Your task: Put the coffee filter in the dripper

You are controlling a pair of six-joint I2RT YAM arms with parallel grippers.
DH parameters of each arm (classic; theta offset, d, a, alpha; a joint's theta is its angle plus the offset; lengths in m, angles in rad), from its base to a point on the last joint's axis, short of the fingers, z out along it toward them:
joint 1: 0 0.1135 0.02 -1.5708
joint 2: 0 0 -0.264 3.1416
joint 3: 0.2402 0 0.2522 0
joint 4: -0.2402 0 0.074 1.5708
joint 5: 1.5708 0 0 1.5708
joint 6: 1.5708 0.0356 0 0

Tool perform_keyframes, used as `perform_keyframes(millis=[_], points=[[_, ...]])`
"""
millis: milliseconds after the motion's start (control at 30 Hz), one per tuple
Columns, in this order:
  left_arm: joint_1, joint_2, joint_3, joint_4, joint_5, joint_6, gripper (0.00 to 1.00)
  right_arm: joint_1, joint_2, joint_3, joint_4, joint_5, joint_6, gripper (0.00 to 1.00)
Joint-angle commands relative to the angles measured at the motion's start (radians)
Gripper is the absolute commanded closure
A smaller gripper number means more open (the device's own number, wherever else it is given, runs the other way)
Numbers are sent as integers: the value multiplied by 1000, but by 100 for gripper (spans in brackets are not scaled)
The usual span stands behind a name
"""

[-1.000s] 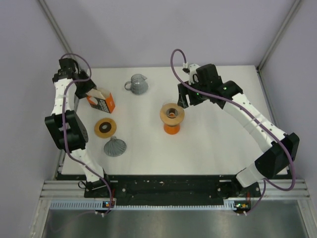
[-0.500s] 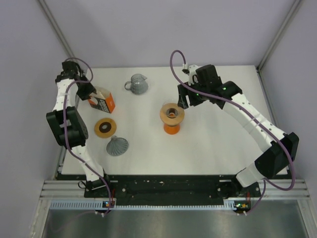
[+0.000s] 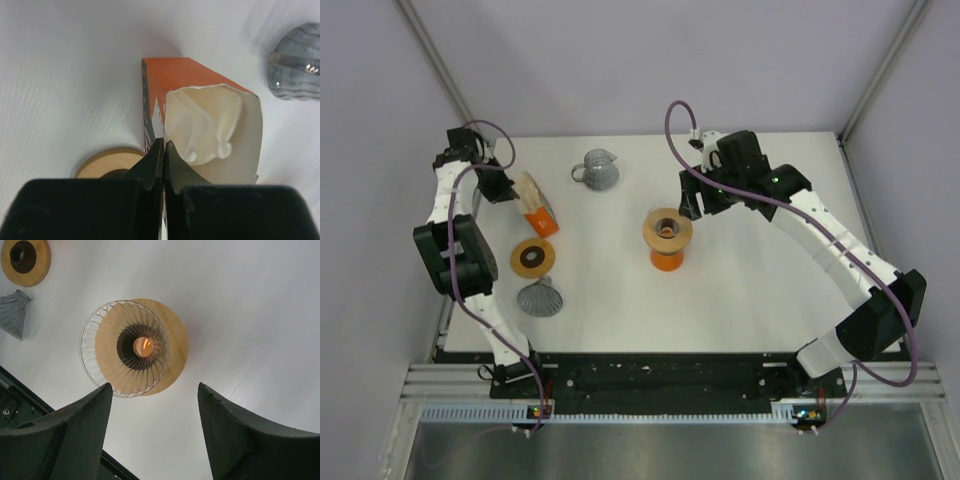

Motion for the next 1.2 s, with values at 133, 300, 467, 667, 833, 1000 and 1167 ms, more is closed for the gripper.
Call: perform_keyframes(millis=[133,300,467,667,833,1000,1167], points=[[-96,-235,-45,-70,84,227,100,13,-51,68,36,-44,21,33],[-228,-339,-100,-93,10,342,100,92,-45,93,102,-55,24,33],[-372,-426,-155,-93,-30,416,100,193,-7,128,199,-61,30,33],[-466,-468,-188,-116,-2,407,100,199,48,113,340,-34,194,34],[-519,-499,-204,-110,-41,402,100,211,97,65,507,-49,320,33],[-547,-514,-217,-99,-73,388,100,247,173,94,521,-11,375,34],[-555,-517,-221,-92,-62,374,100,270,234,90,532,14,411,39]])
